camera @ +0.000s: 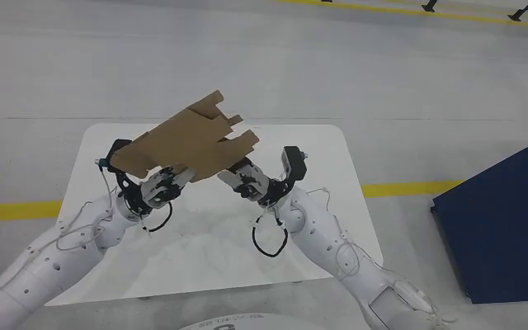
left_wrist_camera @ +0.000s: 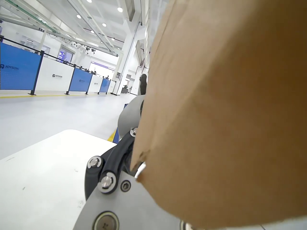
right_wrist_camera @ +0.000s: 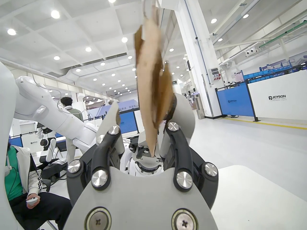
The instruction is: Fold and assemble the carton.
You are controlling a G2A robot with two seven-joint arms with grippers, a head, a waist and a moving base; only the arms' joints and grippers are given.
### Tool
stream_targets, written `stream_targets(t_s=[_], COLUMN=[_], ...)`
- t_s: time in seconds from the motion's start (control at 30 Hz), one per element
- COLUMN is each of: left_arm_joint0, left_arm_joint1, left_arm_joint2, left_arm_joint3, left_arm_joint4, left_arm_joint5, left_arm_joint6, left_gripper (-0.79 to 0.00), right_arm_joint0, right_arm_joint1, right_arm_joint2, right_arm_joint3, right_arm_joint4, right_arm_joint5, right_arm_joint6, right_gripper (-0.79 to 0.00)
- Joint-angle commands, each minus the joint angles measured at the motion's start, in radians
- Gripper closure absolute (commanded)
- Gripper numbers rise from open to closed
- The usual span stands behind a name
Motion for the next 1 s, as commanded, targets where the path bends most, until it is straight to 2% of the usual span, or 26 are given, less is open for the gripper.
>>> stream_targets(t_s=[0.0, 0.17, 0.27, 0.67, 0.97], left_arm_joint0=[0.004, 0.037, 0.061, 0.133, 0.19], left_arm_joint1=[0.001, 0.005, 0.009, 0.009, 0.034], left_arm_joint2=[-0.026, -0.105, -0.134, -0.223, -0.354], left_arm_joint3=[0.016, 0.01, -0.02, -0.084, -0.129], left_arm_joint4=[0.034, 0.162, 0.239, 0.339, 0.465], left_arm_joint5=[0.008, 0.195, 0.266, 0.443, 0.529], left_arm_joint6=[0.003, 0.013, -0.01, -0.064, -0.073], left_gripper=[0.0, 0.0, 0.0, 0.0, 0.0], right_arm_joint0=[-0.002, -0.002, 0.005, 0.006, -0.011], right_arm_joint1=[-0.002, -0.008, -0.013, -0.021, -0.018], right_arm_joint2=[0.003, 0.004, -0.003, -0.005, 0.044], right_arm_joint3=[0.002, 0.014, 0.018, 0.011, 0.018], right_arm_joint4=[0.008, 0.058, 0.093, 0.149, 0.21], right_arm_joint5=[-0.004, -0.016, -0.023, -0.033, 0.015], right_arm_joint6=[0.006, 0.045, 0.08, 0.156, 0.246], right_gripper=[-0.785, -0.785, -0.785, -0.785, -0.785])
